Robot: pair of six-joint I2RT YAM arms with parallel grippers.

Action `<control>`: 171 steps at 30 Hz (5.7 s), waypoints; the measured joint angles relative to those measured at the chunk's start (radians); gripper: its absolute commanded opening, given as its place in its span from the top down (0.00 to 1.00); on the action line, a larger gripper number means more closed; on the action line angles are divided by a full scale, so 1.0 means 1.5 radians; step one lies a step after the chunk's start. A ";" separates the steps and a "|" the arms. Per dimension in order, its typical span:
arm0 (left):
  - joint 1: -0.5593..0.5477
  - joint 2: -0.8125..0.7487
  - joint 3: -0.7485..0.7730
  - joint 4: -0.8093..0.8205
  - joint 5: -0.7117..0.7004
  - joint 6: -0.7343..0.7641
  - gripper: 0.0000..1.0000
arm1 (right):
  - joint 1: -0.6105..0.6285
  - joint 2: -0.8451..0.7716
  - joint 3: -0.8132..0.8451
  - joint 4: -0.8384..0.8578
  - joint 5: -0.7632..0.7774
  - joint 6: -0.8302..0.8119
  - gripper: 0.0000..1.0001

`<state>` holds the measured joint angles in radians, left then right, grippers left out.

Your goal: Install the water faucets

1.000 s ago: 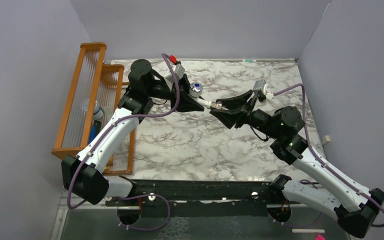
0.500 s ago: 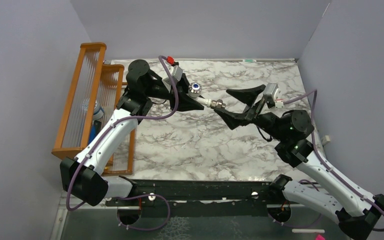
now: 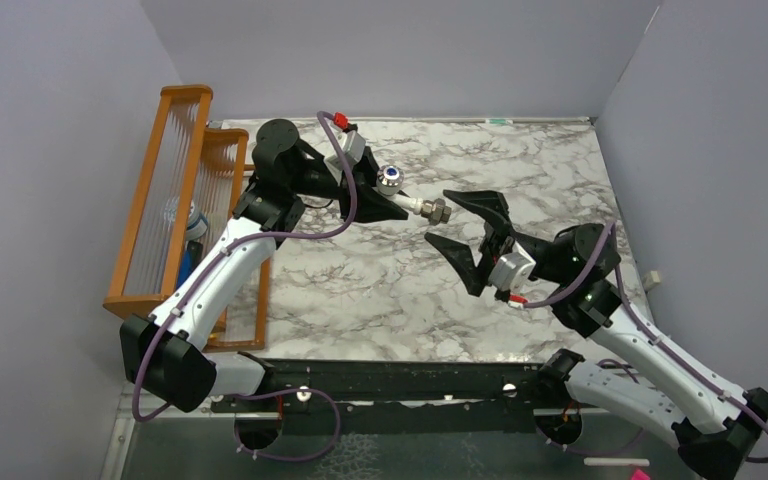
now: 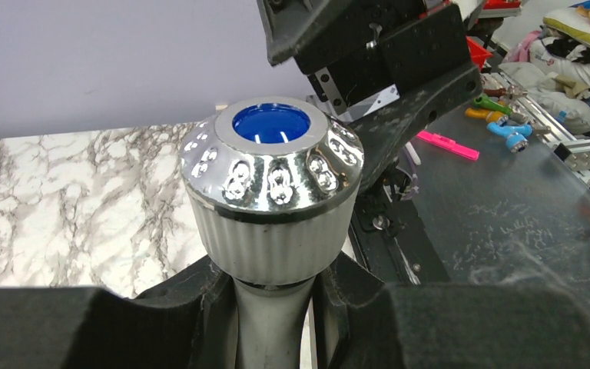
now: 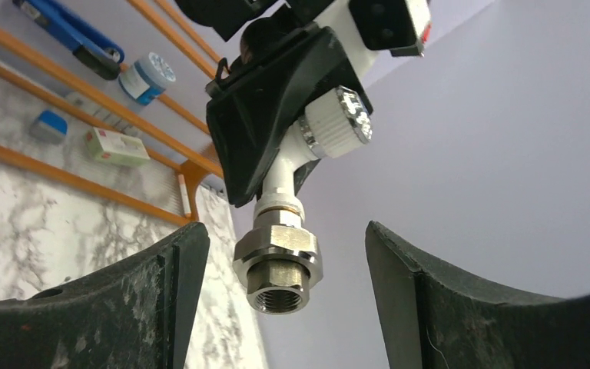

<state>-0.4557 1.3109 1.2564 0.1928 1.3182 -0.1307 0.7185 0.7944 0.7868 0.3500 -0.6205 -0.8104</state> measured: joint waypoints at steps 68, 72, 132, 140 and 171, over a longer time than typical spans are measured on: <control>-0.005 0.007 0.000 -0.026 -0.025 0.014 1.00 | 0.000 -0.079 0.000 -0.068 0.086 0.137 0.29; -0.005 0.033 -0.001 -0.051 -0.072 0.024 1.00 | 0.000 -0.091 -0.011 -0.027 0.216 0.247 0.33; 0.006 0.353 -0.220 -0.012 -0.426 -0.113 0.49 | -0.027 0.213 0.009 -0.300 0.633 0.766 0.07; 0.010 0.353 -0.217 -0.005 -0.432 -0.115 0.23 | -0.027 0.213 0.009 -0.299 0.633 0.763 0.07; 0.050 0.172 -0.246 -0.035 -0.528 -0.083 0.01 | -0.027 0.187 0.002 -0.231 0.720 0.605 0.00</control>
<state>-0.3801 1.5692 0.8871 0.1398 0.5259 -0.2546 0.6785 1.0744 0.7902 0.0040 0.4599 0.0975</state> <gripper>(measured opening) 0.987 0.997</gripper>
